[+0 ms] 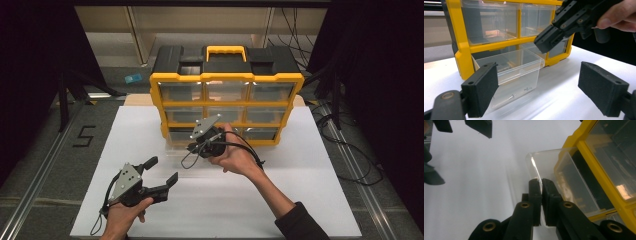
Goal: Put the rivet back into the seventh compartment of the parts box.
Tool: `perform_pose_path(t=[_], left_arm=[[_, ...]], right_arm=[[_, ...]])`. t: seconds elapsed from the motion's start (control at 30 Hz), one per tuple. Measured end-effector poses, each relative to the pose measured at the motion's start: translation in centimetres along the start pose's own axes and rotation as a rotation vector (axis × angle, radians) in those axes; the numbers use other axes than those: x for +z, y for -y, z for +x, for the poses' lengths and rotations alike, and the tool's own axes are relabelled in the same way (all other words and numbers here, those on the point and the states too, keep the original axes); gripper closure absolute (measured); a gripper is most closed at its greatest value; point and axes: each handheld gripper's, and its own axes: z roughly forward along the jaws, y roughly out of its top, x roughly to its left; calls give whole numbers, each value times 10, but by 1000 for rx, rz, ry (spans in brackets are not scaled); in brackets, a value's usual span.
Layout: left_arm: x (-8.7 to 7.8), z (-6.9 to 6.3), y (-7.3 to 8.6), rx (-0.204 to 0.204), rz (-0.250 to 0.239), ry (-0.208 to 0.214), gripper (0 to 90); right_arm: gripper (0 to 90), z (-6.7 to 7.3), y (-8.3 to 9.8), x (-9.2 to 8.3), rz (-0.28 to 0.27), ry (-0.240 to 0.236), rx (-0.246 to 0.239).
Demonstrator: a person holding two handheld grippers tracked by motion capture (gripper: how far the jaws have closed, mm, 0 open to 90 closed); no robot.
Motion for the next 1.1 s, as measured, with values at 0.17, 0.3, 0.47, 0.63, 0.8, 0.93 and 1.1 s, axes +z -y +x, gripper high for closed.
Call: perform_pose_path(t=[0.17, 0.3, 0.47, 0.63, 0.8, 0.93, 1.1], left_arm=[[0, 0, 0, 3, 1, 2, 160], [0, 0, 0, 3, -1, 3, 160], [0, 0, 0, 3, 0, 3, 160], [0, 0, 0, 3, 0, 4, 160], [0, 0, 0, 3, 0, 4, 160], [1, 0, 0, 2, 0, 5, 160], [0, 0, 0, -1, -2, 4, 160]], right_arm=[[864, -7, -5, 1, -3, 22, 7], [864, -12, -9, 2, -5, 32, 14], [864, -16, -13, 5, -4, 36, 21], [864, -21, -16, 9, 5, 42, 25], [864, -24, -17, 14, 17, 46, 32], [864, -28, -19, 17, 27, 45, 39], [864, -30, -19, 21, 34, 43, 44]])
